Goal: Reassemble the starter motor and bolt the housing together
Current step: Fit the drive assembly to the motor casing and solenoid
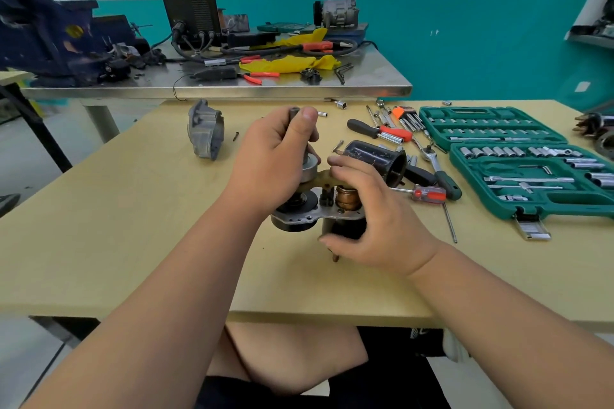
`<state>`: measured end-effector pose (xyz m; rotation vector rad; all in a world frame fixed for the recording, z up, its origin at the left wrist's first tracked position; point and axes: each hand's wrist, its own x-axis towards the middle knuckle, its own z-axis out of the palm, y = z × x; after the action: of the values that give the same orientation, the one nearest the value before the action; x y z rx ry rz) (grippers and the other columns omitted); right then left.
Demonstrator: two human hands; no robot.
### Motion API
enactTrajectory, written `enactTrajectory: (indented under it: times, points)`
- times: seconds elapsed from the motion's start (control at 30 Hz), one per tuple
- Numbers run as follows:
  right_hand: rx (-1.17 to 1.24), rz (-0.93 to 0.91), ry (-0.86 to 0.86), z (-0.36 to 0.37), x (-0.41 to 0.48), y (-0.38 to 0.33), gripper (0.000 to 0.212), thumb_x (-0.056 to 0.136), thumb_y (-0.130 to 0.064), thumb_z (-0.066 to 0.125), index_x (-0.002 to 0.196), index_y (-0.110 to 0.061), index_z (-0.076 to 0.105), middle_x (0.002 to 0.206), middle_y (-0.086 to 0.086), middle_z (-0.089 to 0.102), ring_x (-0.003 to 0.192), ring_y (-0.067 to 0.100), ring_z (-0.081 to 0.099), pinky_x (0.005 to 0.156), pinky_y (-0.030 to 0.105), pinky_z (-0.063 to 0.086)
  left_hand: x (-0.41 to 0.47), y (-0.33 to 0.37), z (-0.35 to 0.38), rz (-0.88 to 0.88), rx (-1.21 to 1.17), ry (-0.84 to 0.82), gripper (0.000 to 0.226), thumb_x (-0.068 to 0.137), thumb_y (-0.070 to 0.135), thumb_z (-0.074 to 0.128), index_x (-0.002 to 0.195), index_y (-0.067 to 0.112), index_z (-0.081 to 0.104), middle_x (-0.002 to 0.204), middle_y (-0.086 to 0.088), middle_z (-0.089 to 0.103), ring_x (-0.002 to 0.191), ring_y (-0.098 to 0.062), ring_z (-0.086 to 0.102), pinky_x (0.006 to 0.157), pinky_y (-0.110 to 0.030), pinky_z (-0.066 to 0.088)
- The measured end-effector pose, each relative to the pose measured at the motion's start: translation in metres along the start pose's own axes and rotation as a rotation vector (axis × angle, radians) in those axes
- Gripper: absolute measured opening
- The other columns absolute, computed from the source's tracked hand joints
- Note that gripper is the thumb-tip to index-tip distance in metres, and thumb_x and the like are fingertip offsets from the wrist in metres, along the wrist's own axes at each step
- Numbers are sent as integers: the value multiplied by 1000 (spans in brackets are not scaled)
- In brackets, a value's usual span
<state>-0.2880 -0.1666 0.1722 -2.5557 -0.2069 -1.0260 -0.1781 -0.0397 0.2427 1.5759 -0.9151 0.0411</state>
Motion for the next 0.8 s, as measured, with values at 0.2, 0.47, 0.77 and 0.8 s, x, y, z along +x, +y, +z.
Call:
enactTrajectory:
  times: [0.2,0.47,0.77,0.8]
  points:
    - [61,66,121,12,-1,-2,60,75,-32,72,126,-9,50,127,4,55,113,11,55,97,19,45,-5,-8,-3,-45,7,22,32,102,35,40,79,21,57,71,-13,67,67,-18,64,61,-38,50]
    - [188,293,72,16,-3,-13,52,75,-32,73,118,-30,44,108,-20,49,98,-12,48,85,-1,33,3,-10,3,-24,12,21,31,103,31,38,81,21,58,69,3,58,75,-30,65,63,-36,46]
    - [349,442,117,15,-2,-12,47,76,-27,75,101,-53,45,91,-25,59,89,-4,59,72,7,47,19,-54,-21,-231,-257,172,33,90,45,34,99,34,64,99,8,67,94,-14,66,81,-34,55]
    - [393,475,145,14,-2,-9,47,76,-25,75,100,-53,46,91,-26,60,86,-4,60,68,8,49,19,-69,-29,-272,-193,223,29,92,41,38,100,33,64,98,8,67,97,-17,65,84,-37,55]
